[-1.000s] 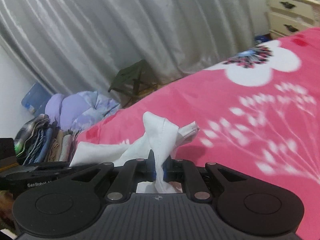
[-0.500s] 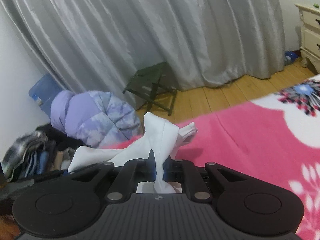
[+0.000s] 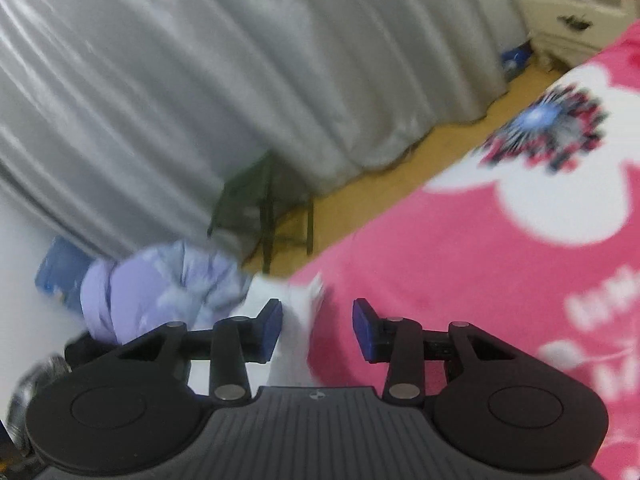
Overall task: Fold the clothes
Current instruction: 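Lower the shirt onto the bedspread and open both grippers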
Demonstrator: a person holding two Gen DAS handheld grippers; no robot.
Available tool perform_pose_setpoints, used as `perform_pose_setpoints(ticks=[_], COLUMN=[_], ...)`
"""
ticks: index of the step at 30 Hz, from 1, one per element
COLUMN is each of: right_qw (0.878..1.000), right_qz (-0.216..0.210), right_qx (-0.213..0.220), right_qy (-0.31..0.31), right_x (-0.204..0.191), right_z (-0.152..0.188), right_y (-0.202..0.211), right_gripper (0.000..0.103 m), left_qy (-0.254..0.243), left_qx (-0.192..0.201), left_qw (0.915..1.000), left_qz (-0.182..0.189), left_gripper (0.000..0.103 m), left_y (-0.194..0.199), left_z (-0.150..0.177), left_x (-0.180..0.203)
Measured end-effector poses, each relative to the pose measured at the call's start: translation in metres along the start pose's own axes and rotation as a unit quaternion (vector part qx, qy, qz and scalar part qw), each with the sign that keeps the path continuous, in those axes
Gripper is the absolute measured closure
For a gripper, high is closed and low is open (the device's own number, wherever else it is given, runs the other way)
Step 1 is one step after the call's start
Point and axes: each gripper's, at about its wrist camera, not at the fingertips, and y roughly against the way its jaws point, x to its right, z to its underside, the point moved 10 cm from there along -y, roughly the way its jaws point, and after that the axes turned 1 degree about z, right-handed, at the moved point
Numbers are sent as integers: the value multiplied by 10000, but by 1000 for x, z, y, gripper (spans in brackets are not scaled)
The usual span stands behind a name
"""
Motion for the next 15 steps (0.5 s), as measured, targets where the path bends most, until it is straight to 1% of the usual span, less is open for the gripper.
perform_pose_setpoints(ticks=[1, 3, 4, 5, 6, 8, 9, 10, 11, 12, 13, 15], right_qw=[9999, 9993, 9983, 9967, 9960, 9947, 9958, 9969, 9972, 9973, 9974, 9976], right_qz=[13, -361, -573, -785, -849, -890, -712, -477, -240, -180, -170, -151], right_qx=[50, 14, -12, -38, -172, -501, -577, -626, -675, -654, -613, -530], right_qy=[-86, 44, 129, 213, 204, 132, 31, -90, -210, -276, -326, -426], right_x=[4, -9, -17, -24, -26, -24, -16, -5, 6, 12, 16, 26], right_z=[-2, -2, -2, -2, 4, 17, 21, 24, 28, 27, 25, 21], right_y=[3, 6, 8, 10, 3, -13, -20, -26, -32, -29, -23, -10], right_gripper=[65, 71, 71, 71, 71, 71, 71, 72, 78, 81, 80, 80], left_qy=[-43, -170, -234, -341, -447, -546, -595, -574, -518, -432, -323, -299], left_qx=[88, 285, 384, 477, 567, 421, 345, 81, -240, -449, -584, -540], left_qw=[10000, 9994, 9990, 9983, 9974, 9975, 9975, 9982, 9984, 9980, 9976, 9979], left_qz=[15, 4, 0, 17, 35, 125, 169, 124, 30, -84, -177, -171], left_gripper=[48, 47, 45, 42, 40, 37, 37, 37, 37, 37, 37, 37], left_y=[5, 9, 11, 13, 16, 9, 6, -3, -13, -20, -25, -25], left_z=[-2, -5, -6, -6, -6, -1, 2, 7, 14, 19, 23, 23], left_x=[1, 5, 7, 10, 13, 19, 21, 20, 16, 11, 6, 5])
